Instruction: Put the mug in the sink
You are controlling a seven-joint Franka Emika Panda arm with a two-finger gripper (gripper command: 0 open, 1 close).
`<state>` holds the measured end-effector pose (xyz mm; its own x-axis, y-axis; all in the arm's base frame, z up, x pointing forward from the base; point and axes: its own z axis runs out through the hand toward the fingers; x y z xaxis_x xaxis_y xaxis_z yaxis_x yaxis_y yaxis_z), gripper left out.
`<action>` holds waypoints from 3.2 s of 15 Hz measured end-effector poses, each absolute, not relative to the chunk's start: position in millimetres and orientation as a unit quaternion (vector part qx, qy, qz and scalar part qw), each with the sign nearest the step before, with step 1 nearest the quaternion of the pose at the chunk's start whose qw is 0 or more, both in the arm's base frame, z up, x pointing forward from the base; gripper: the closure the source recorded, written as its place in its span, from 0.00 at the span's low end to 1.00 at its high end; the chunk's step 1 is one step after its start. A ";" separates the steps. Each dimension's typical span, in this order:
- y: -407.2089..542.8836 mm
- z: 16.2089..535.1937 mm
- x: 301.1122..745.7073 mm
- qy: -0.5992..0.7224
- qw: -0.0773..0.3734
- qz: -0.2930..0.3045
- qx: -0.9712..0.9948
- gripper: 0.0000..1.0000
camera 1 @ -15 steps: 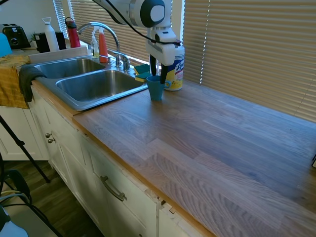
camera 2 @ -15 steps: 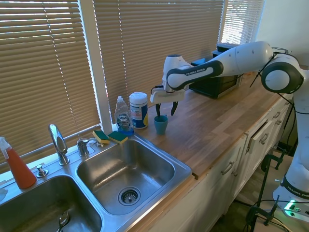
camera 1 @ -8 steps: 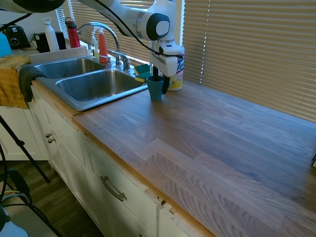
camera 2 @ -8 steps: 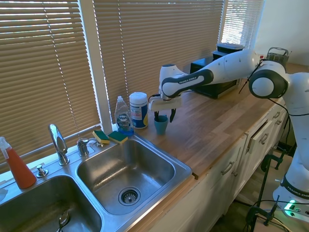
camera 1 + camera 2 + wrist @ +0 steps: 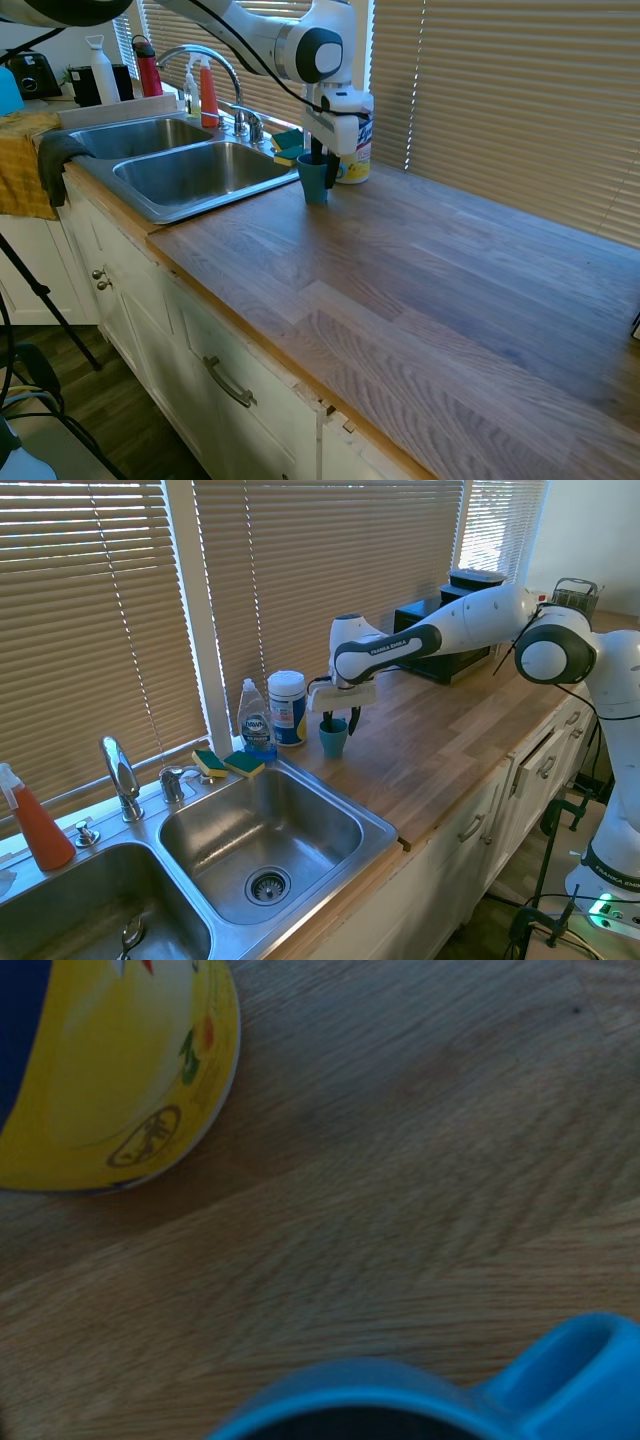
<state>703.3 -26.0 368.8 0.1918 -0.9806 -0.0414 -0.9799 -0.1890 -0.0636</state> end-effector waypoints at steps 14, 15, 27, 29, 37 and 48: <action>-4.6 376.4 691.7 0.600 0.045 -0.010 -0.799 1.00; 6.3 384.6 686.6 0.590 0.048 -0.018 -0.806 1.00; 271.5 414.1 671.6 0.452 0.076 -0.064 -0.886 1.00; 291.9 379.3 690.9 0.449 0.076 -0.058 -0.888 1.00; 325.3 286.1 734.7 0.462 0.070 -0.037 -0.884 1.00; 327.8 221.0 746.1 0.471 0.047 -0.003 -0.881 0.00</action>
<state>746.1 327.8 221.0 0.5558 -0.8304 -0.0389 -0.8299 -0.5514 -0.0851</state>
